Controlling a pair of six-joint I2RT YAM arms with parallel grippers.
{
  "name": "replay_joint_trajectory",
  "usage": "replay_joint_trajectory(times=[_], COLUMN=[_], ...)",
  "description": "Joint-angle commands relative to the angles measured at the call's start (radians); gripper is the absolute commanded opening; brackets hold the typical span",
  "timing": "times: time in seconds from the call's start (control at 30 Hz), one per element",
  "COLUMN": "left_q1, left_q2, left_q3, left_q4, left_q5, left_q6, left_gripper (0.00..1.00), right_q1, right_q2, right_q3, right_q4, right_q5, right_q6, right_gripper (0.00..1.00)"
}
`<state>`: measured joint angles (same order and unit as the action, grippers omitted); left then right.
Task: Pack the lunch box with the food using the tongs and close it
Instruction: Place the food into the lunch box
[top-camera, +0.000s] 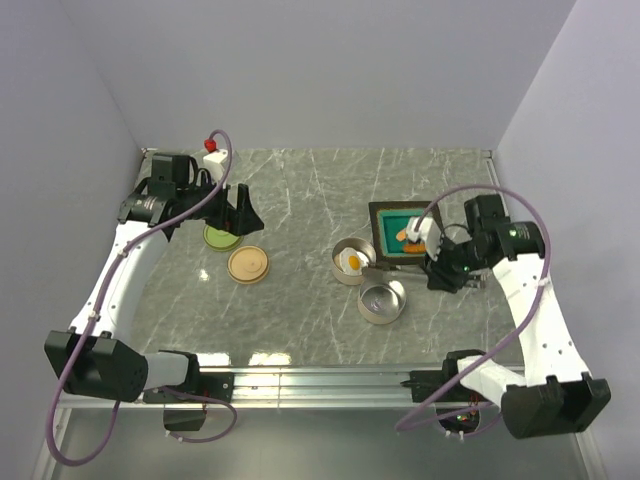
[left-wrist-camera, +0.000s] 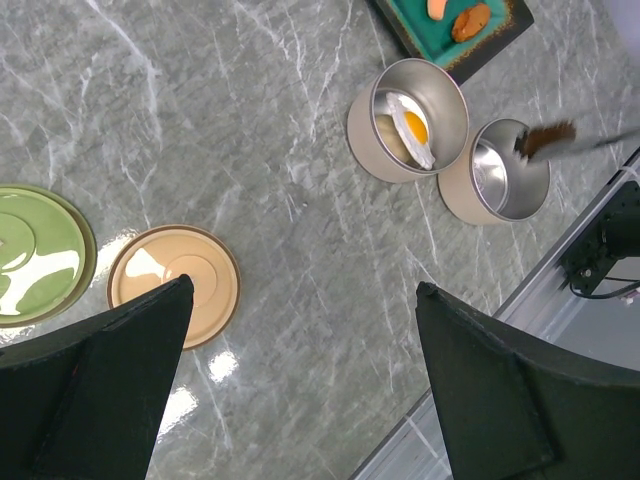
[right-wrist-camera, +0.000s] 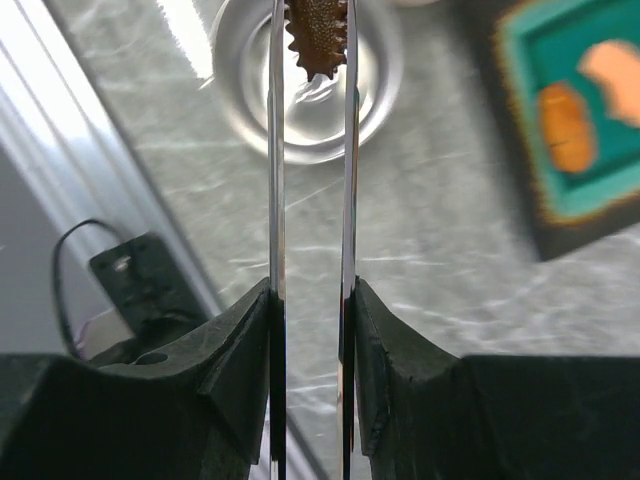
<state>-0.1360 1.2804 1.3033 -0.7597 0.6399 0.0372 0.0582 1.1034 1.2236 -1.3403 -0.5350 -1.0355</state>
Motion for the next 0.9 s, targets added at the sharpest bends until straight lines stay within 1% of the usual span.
replay_joint_trajectory(times=[0.0,0.2,0.27,0.3,0.33,0.4,0.47,0.57,0.63,0.77,0.87], left_q1=[0.004,0.004,0.004,0.004,0.004,0.004,0.004,0.004,0.004,0.004,0.004], left_q2=[-0.047,-0.067,-0.069,-0.069,-0.069,-0.069,-0.067,-0.061,-0.058,-0.056,-0.056], left_q3=[0.017,0.014,0.011,0.011,0.01,0.008,0.008,0.013,0.017,0.025,0.03], left_q4=[0.034,0.025,0.025,0.025,0.025,0.028,0.03,0.03,0.028,0.023,0.019], left_q5=[0.027,0.018,0.018,0.02,0.018,0.02,0.023,0.027,0.027,0.029,0.026], left_q6=[-0.007,0.0,0.001,0.001,0.0,0.0,-0.003,-0.006,-0.005,-0.002,0.001], left_gripper=[1.0,0.99,0.99,0.99,0.99,0.99,1.0,1.0,0.99,0.99,0.99], right_q1=[0.031,0.037,0.037,0.037,0.037,0.037,0.037,0.037,0.037,0.035,0.009], right_q2=[-0.066,-0.099,-0.111,-0.12,-0.123,-0.131,-0.14,-0.154,-0.151,-0.131,-0.071], right_q3=[-0.074,-0.164,-0.186,-0.193,-0.199,-0.203,-0.204,-0.19,-0.179,-0.13,-0.07], right_q4=[-0.002,0.006,0.007,0.003,-0.005,-0.017,-0.016,-0.005,-0.002,0.032,0.069], right_q5=[0.024,0.029,0.03,0.03,0.029,0.027,0.027,0.024,0.02,0.024,0.055], right_q6=[0.031,0.048,0.046,0.043,0.037,0.035,0.038,0.054,0.061,0.087,0.097], right_gripper=[0.29,0.3,0.31,0.33,0.37,0.41,0.48,0.54,0.55,0.54,0.53])
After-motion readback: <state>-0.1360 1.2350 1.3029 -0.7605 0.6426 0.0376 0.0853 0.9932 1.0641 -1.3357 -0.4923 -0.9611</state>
